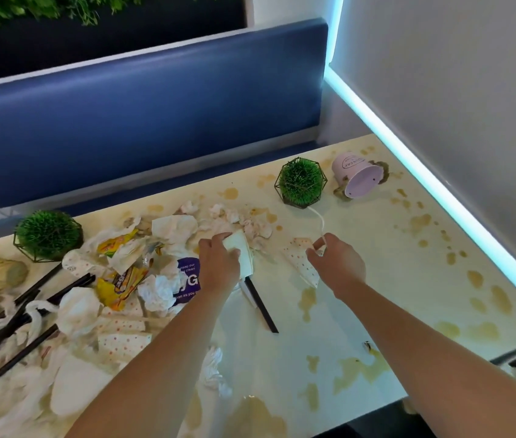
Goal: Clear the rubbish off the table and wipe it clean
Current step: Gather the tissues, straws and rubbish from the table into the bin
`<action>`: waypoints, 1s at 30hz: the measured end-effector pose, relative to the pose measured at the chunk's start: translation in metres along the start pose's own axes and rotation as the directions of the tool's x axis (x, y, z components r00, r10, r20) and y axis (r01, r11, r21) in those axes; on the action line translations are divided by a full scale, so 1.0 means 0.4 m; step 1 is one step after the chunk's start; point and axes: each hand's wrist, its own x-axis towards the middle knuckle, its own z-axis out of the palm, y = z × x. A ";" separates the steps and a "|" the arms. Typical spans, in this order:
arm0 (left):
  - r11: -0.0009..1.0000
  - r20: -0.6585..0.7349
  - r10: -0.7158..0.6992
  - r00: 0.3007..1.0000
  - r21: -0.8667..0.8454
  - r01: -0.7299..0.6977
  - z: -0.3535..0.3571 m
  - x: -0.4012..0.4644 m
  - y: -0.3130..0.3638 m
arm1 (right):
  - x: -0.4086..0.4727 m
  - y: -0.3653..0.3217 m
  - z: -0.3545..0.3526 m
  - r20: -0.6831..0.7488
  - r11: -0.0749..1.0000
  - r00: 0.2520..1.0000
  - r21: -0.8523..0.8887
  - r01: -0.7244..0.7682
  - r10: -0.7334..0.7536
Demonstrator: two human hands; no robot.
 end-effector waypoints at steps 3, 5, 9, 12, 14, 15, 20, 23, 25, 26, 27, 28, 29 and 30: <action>0.997 -0.031 0.017 0.999 -0.075 -0.019 -0.014 -0.027 0.018 | -0.043 0.009 -0.013 -0.034 0.994 0.997 0.087 -0.066 0.069; 0.990 -0.049 0.025 0.999 -0.139 -0.031 -0.025 -0.054 0.034 | -0.082 0.017 -0.020 -0.072 0.987 0.992 0.133 -0.090 0.100; 0.950 -0.053 0.135 0.989 -0.276 -0.144 -0.040 -0.117 0.081 | -0.162 0.043 -0.031 -0.159 0.963 0.970 0.227 -0.147 0.185; 0.910 -0.015 0.199 0.980 -0.367 -0.191 -0.034 -0.174 0.119 | -0.216 0.072 -0.039 -0.198 0.938 0.950 0.297 -0.178 0.243; 0.915 0.081 0.223 0.971 -0.361 -0.180 -0.019 -0.218 0.143 | -0.255 0.100 -0.048 -0.213 0.920 0.934 0.332 -0.208 0.288; 0.926 0.136 0.232 0.963 -0.333 -0.176 -0.007 -0.238 0.153 | -0.272 0.114 -0.053 -0.215 0.914 0.928 0.341 -0.222 0.306; 0.949 0.321 0.248 0.914 -0.271 -0.162 0.073 -0.328 0.196 | -0.349 0.213 -0.078 -0.246 0.879 0.881 0.369 -0.300 0.404; 0.947 0.410 0.298 0.862 -0.241 -0.213 0.134 -0.387 0.235 | -0.393 0.295 -0.111 -0.302 0.867 0.834 0.353 -0.353 0.462; 0.941 0.450 0.329 0.830 -0.224 -0.252 0.177 -0.422 0.264 | -0.417 0.346 -0.133 -0.319 0.852 0.808 0.359 -0.382 0.496; 0.939 0.474 0.340 0.813 -0.219 -0.265 0.200 -0.443 0.281 | -0.429 0.372 -0.145 -0.324 0.841 0.793 0.369 -0.396 0.516; 0.938 0.501 0.346 0.794 -0.215 -0.273 0.225 -0.462 0.297 | -0.441 0.396 -0.157 -0.330 0.832 0.780 0.374 -0.409 0.532; 0.935 0.527 0.354 0.773 -0.217 -0.280 0.250 -0.482 0.313 | -0.452 0.419 -0.168 -0.336 0.825 0.767 0.378 -0.421 0.546; 0.932 0.555 0.362 0.749 -0.220 -0.288 0.279 -0.503 0.331 | -0.464 0.446 -0.181 -0.342 0.814 0.752 0.384 -0.435 0.563; 0.928 0.578 0.372 0.726 -0.224 -0.297 0.307 -0.525 0.351 | -0.473 0.475 -0.192 -0.348 0.802 0.734 0.390 -0.453 0.583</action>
